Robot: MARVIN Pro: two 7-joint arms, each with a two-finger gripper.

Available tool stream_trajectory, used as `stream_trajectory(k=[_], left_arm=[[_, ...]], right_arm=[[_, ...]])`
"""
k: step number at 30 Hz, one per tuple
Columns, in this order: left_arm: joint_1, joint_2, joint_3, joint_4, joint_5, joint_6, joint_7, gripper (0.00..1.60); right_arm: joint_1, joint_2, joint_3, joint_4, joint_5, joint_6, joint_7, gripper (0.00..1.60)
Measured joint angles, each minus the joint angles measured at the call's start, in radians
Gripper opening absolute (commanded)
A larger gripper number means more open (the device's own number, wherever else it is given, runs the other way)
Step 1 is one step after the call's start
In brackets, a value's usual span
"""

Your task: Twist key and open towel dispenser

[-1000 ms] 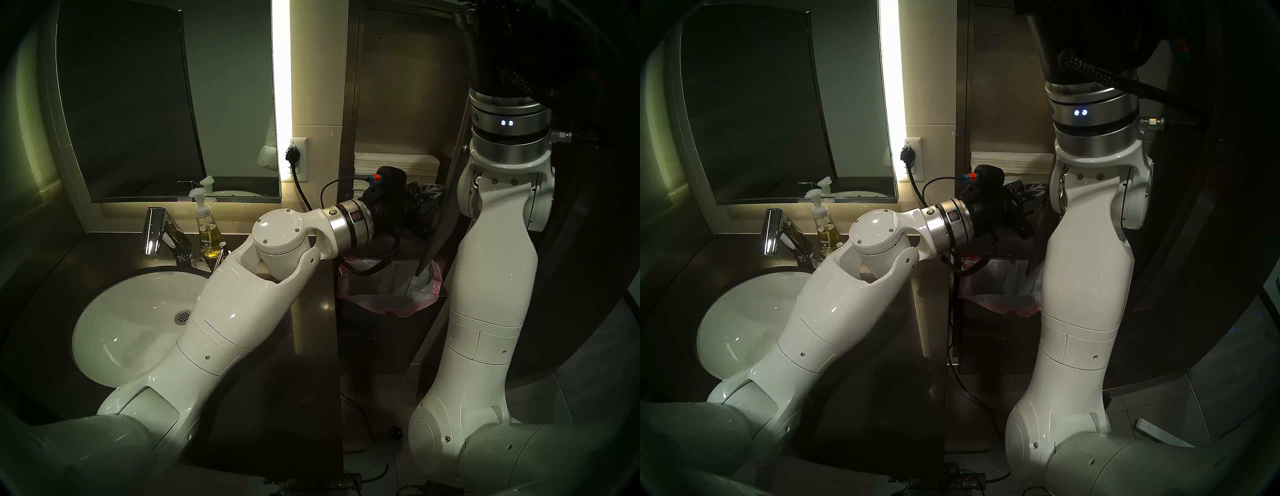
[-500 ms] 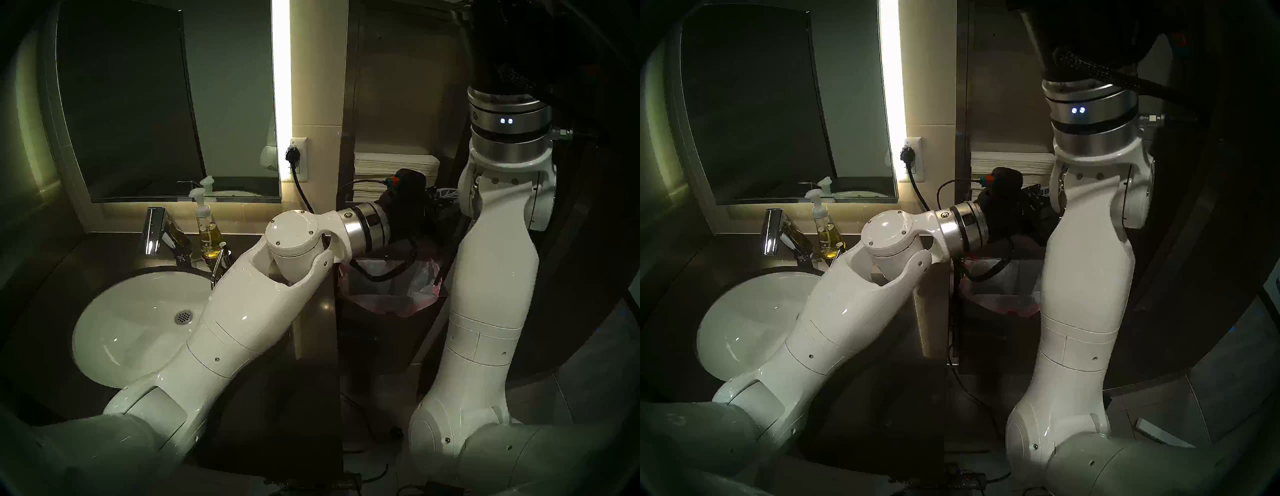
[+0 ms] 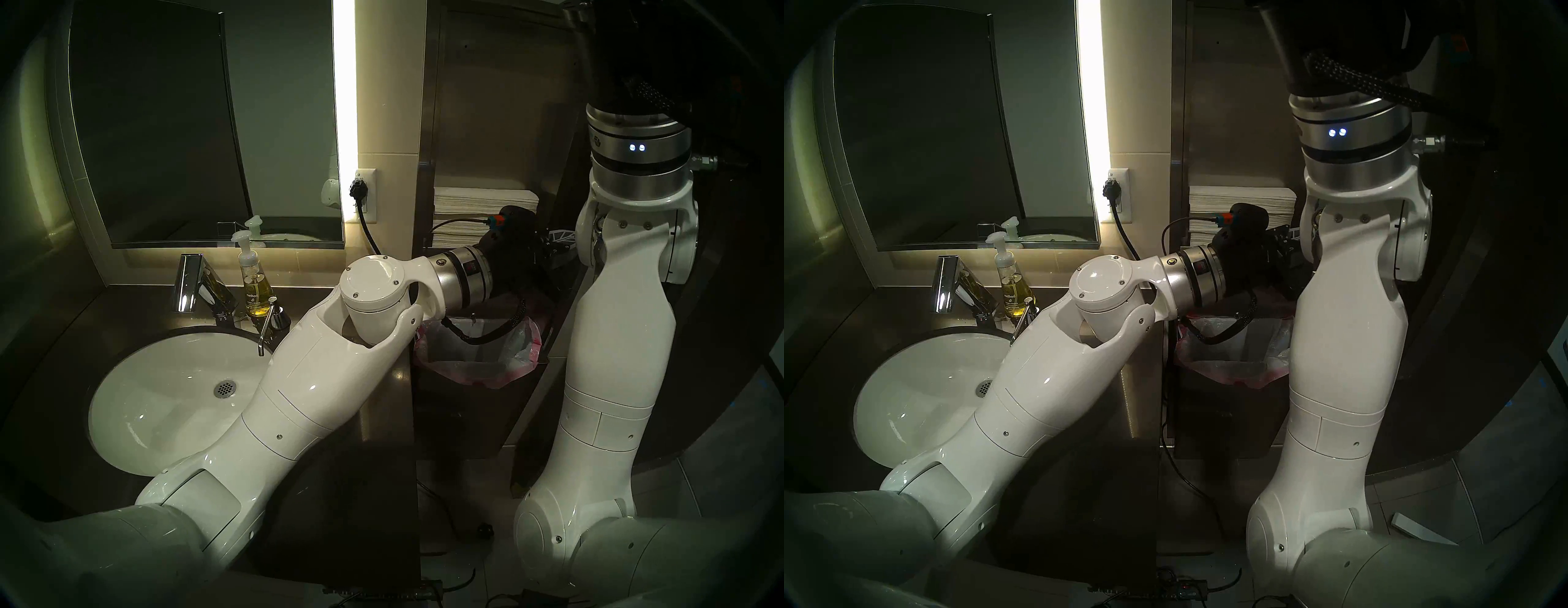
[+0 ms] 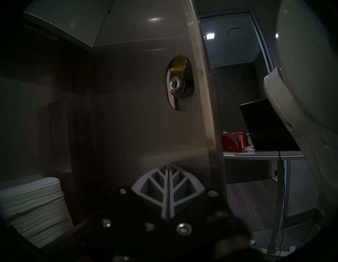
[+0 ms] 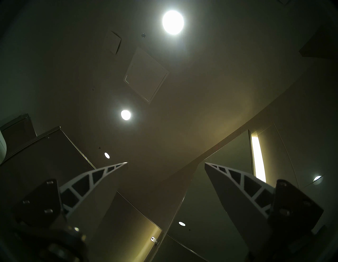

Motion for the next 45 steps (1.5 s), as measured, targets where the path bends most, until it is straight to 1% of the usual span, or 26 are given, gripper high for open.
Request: stream_trajectory(k=[4,9,12,14,19,27,32,33,36,37,41,44,45], left_arm=[[-0.002,-0.009,0.002,0.004,0.007,-0.001,0.016,0.0],[-0.007,-0.011,-0.013,0.004,0.026,-0.001,0.04,0.0],[-0.01,-0.003,-0.032,0.002,0.036,-0.001,0.048,0.0],[-0.011,0.017,-0.059,0.0,0.046,-0.001,0.053,0.0],[-0.011,0.041,-0.089,-0.001,0.06,-0.003,0.063,0.0],[-0.012,0.061,-0.146,0.014,0.088,-0.019,0.106,0.0],[-0.016,0.077,-0.2,0.023,0.112,-0.039,0.151,0.0],[-0.018,0.085,-0.225,0.024,0.118,-0.046,0.169,0.0],[-0.021,0.097,-0.263,0.023,0.125,-0.055,0.194,0.0],[-0.023,0.108,-0.294,0.021,0.129,-0.062,0.214,0.0],[-0.026,0.14,-0.365,0.008,0.132,-0.081,0.266,0.0],[-0.026,0.158,-0.401,-0.003,0.131,-0.092,0.291,0.0],[-0.026,0.167,-0.422,-0.01,0.13,-0.097,0.304,0.0]], right_arm=[[-0.003,0.012,-0.002,-0.003,0.008,0.0,-0.007,1.46],[-0.004,0.006,-0.015,0.012,0.017,-0.022,-0.005,1.46],[-0.006,-0.002,-0.023,0.025,0.024,-0.034,-0.002,1.47],[-0.007,-0.008,-0.031,0.036,0.032,-0.045,0.004,1.47],[-0.008,-0.015,-0.041,0.04,0.043,-0.056,0.015,1.47],[-0.009,-0.019,-0.049,0.037,0.053,-0.064,0.022,1.47],[-0.01,-0.021,-0.054,0.037,0.057,-0.066,0.022,1.47],[-0.011,-0.021,-0.056,0.038,0.058,-0.066,0.021,1.47],[-0.011,-0.022,-0.058,0.039,0.06,-0.067,0.02,1.48],[-0.011,-0.022,-0.059,0.04,0.062,-0.067,0.02,1.47],[-0.011,-0.023,-0.06,0.051,0.065,-0.067,0.018,1.47],[-0.011,-0.024,-0.06,0.062,0.066,-0.067,0.015,1.46],[-0.011,-0.024,-0.059,0.069,0.067,-0.067,0.013,1.46]])
